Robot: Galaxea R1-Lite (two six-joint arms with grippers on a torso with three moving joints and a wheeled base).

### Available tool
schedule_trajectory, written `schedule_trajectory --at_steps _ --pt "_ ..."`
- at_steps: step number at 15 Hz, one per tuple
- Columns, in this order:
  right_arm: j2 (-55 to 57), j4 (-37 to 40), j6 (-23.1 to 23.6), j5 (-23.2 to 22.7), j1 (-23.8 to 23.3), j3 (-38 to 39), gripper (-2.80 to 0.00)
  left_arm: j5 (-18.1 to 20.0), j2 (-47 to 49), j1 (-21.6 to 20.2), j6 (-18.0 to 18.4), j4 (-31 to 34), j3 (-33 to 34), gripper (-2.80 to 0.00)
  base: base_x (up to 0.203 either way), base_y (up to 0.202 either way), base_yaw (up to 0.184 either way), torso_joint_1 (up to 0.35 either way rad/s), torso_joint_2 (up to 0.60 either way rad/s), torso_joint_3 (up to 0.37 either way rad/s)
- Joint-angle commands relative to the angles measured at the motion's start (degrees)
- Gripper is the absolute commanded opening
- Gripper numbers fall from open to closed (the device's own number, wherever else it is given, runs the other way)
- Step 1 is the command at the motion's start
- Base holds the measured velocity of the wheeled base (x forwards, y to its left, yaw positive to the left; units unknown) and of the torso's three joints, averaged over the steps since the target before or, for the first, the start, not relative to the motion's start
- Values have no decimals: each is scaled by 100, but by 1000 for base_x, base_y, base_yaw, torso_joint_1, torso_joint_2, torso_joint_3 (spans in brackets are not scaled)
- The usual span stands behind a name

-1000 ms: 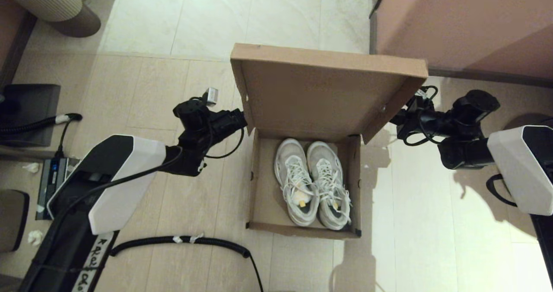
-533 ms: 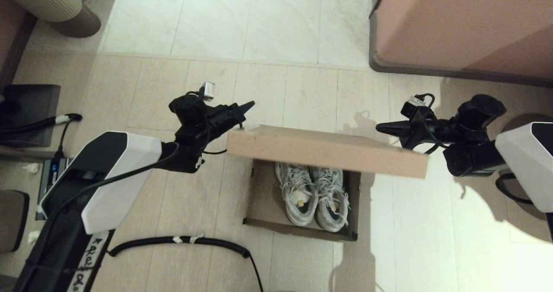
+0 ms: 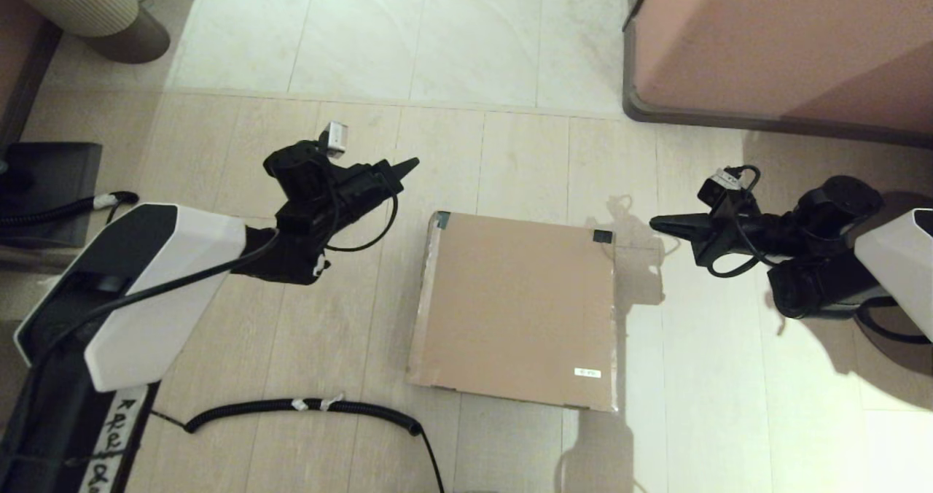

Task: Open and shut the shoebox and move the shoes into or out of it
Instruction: Close the shoe box

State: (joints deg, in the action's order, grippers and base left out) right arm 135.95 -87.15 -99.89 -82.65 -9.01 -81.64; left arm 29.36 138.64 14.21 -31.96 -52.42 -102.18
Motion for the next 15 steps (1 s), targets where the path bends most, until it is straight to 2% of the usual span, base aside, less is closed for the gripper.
schedule_trajectory --at_steps 1,3,4,6,8,10,12,15 --pt "-44 -48 87 523 -57 -74 -280 14 -463 3 42 -41 577 -280 0 0 0 0 0 0" --pt "-82 203 488 2084 1 -198 -280 -14 -939 59 307 -137 1404 -280 0 0 0 0 0 0" --pt "-146 744 972 2888 96 -281 -280 -148 -1161 107 444 -226 1677 -280 0 0 0 0 0 0" --pt "-319 2428 2636 3985 310 -417 -280 -770 -1359 210 773 -256 1801 -280 0 0 0 0 0 0" --pt "-823 4263 4652 5482 588 -397 -280 -1285 -1716 243 1191 -156 2141 -280 0 0 0 0 0 0" --pt "-1715 5565 6015 6593 840 -150 -280 -1848 -2299 258 1746 19 2879 -280 0 0 0 0 0 0" --pt "-2870 6452 6976 7172 1064 430 -280 -2376 -3116 206 2144 91 3591 -280 0 0 0 0 0 0" --pt "-4978 7052 8196 7449 1241 1672 -280 -2681 -4682 -207 2275 145 4997 -280 0 0 0 0 0 0"
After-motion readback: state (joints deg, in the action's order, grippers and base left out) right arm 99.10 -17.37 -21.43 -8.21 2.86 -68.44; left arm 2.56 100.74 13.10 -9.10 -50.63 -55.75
